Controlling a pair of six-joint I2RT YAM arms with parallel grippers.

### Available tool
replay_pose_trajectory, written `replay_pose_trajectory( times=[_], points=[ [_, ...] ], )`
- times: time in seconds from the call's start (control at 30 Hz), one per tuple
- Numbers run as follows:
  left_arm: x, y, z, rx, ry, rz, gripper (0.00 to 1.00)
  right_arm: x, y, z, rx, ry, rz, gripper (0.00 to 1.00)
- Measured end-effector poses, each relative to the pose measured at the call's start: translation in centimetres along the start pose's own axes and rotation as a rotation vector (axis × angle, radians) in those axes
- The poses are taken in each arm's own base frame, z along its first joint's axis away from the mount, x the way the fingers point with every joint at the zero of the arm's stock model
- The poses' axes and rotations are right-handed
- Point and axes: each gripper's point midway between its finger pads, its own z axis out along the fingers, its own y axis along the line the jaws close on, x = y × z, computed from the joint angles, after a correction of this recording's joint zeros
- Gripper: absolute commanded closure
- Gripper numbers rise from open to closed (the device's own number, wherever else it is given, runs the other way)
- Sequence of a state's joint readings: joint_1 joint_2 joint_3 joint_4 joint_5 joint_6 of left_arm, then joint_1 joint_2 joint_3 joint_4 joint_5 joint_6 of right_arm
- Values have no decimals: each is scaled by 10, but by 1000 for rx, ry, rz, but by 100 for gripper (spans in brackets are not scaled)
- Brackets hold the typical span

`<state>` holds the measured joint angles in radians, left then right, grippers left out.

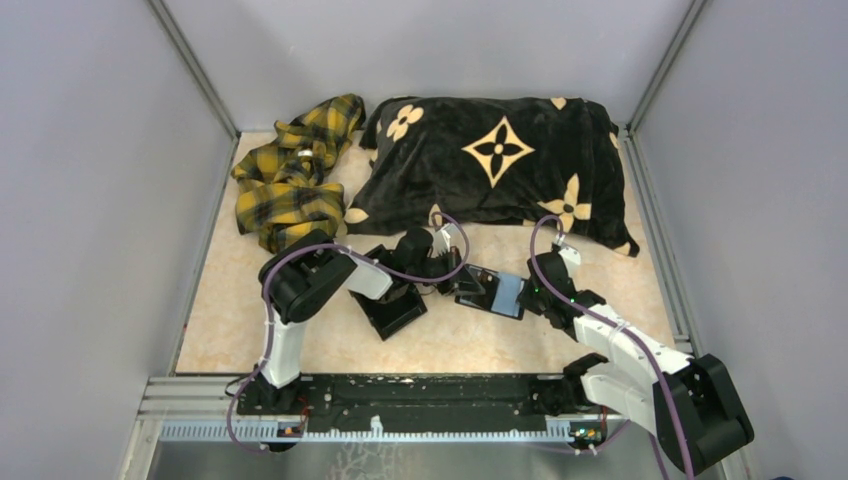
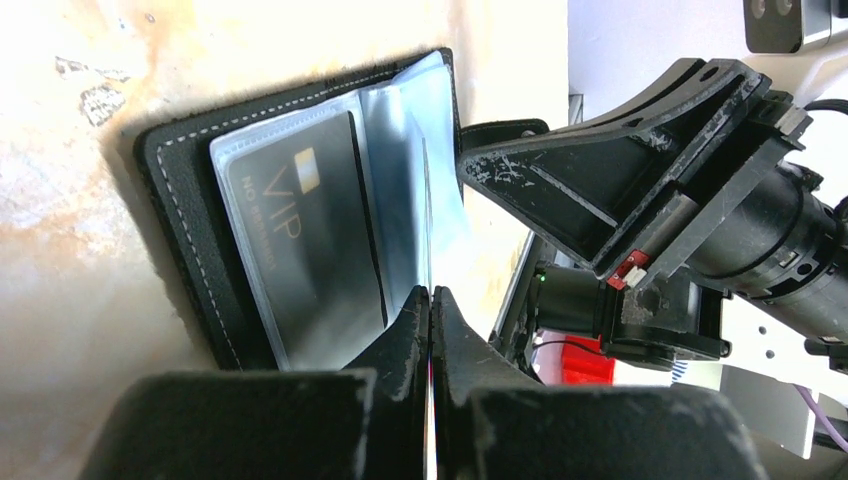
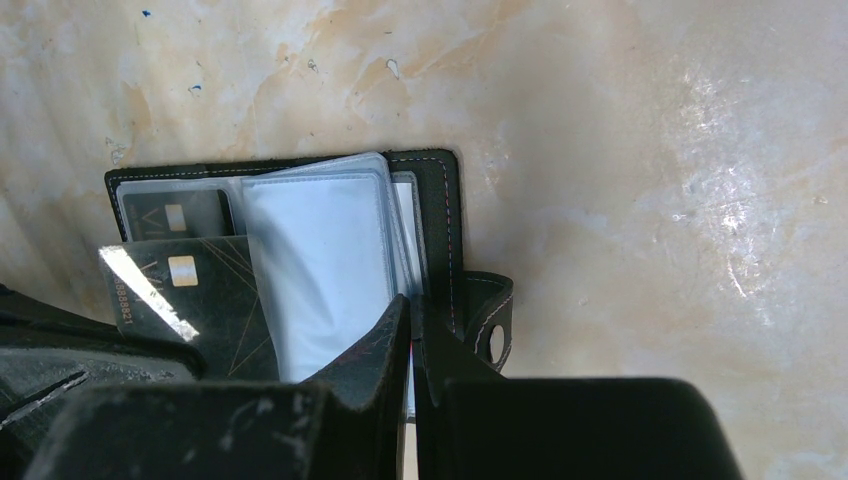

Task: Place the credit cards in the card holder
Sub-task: Insert the credit card into the card holder.

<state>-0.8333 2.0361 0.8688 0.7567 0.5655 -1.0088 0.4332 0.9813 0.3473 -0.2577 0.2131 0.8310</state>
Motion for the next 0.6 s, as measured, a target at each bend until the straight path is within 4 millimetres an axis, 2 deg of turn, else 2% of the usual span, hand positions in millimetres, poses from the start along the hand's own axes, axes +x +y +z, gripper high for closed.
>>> replay_pose_trajectory(
  times=[0.6],
  points=[
    [-11,10,7,-31,7,34,100,0,-1,0,4,-1,-1,96]
  ],
)
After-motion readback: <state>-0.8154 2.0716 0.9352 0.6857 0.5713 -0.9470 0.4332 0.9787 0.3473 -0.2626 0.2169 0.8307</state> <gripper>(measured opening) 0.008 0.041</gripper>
